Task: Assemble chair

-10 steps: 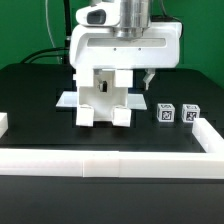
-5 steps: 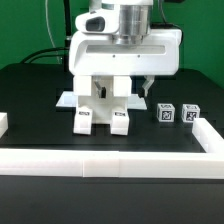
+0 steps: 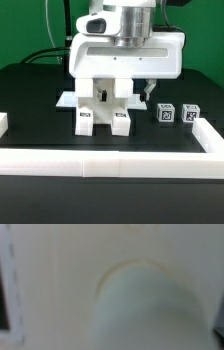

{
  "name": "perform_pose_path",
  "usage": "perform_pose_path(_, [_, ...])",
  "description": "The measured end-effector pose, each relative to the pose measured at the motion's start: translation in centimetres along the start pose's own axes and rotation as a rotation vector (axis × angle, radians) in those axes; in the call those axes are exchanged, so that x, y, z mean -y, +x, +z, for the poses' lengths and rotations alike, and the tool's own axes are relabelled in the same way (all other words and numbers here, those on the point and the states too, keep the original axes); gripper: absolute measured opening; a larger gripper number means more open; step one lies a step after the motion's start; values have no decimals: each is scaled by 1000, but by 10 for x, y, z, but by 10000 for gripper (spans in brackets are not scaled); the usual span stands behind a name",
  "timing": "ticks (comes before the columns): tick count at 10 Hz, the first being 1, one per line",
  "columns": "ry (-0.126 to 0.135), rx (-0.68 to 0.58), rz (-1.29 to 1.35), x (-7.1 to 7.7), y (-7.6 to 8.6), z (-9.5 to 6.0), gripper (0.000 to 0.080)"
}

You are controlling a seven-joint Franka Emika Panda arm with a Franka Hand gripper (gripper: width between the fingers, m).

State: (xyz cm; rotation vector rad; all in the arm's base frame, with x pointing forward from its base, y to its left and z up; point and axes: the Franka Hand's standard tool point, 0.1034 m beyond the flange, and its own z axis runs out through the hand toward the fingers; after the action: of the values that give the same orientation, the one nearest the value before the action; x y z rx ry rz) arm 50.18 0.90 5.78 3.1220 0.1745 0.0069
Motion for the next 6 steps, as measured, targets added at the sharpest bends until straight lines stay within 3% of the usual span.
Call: perform_pose_path(6, [37,-23,21,6,5,-50,649])
